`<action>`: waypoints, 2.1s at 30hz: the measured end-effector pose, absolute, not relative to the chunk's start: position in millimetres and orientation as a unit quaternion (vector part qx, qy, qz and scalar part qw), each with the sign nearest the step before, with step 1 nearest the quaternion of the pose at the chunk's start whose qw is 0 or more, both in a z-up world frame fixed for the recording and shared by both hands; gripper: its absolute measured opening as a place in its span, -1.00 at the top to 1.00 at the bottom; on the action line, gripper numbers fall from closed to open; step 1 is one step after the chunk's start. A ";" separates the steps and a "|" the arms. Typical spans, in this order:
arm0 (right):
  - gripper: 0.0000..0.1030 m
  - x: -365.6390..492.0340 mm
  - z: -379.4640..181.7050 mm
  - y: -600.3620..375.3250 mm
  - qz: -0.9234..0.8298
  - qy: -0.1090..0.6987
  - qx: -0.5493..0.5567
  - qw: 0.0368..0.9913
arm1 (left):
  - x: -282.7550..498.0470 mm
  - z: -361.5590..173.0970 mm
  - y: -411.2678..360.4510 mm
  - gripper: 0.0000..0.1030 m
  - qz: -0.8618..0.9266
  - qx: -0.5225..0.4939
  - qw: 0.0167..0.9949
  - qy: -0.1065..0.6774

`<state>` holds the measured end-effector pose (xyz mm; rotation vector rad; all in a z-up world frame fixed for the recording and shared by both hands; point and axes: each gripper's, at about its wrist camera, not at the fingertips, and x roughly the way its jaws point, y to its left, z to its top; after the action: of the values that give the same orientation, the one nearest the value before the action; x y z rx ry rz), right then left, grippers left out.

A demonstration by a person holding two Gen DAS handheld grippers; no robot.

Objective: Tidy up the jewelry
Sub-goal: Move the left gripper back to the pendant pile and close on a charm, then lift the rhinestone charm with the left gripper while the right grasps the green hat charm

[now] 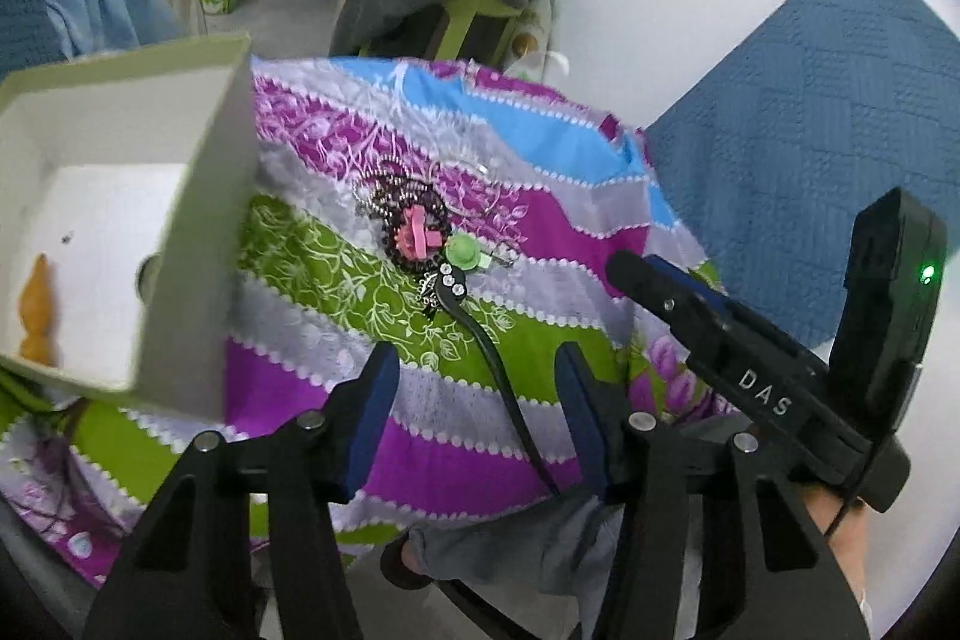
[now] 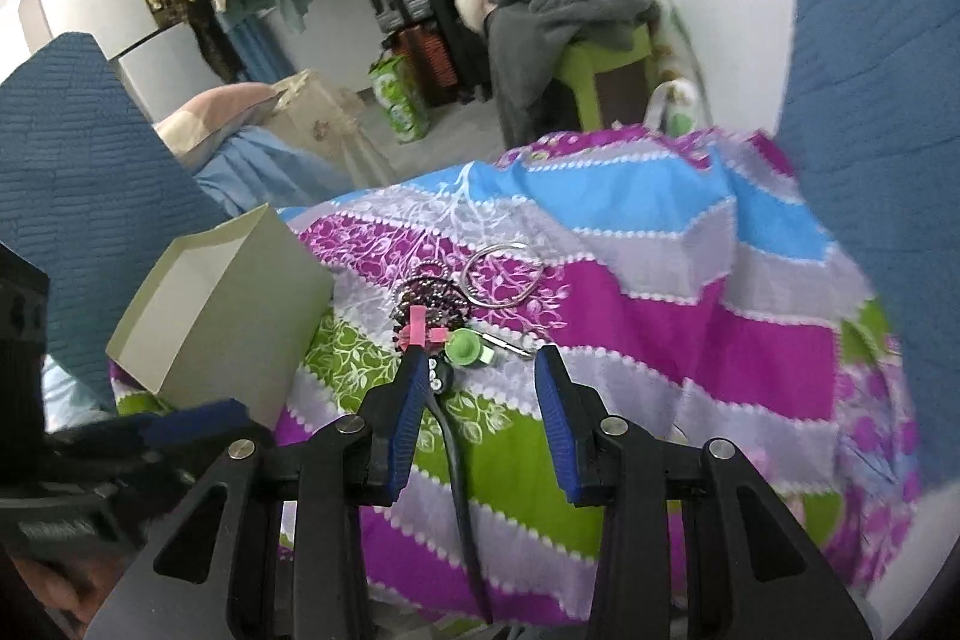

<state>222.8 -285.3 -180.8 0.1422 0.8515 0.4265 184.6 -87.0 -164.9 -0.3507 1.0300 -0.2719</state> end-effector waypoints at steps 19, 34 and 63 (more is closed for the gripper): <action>0.38 262.3 -212.6 -279.4 0.228 0.443 0.083 0.863 | 237.6 -234.7 -121.2 0.44 -0.088 -0.127 0.844 0.514; 0.38 280.0 -238.4 -247.1 0.248 0.478 0.031 0.842 | 225.3 -224.2 -92.4 0.73 -0.089 -0.146 0.837 0.519; 0.87 266.6 -249.9 -235.1 0.242 0.489 -0.034 0.837 | 192.1 -223.8 -87.2 0.32 -0.110 -0.142 0.834 0.521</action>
<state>266.6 -235.1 -249.9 -0.0718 1.0350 0.5130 192.1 -87.2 -223.8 -0.3002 1.1045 -0.2324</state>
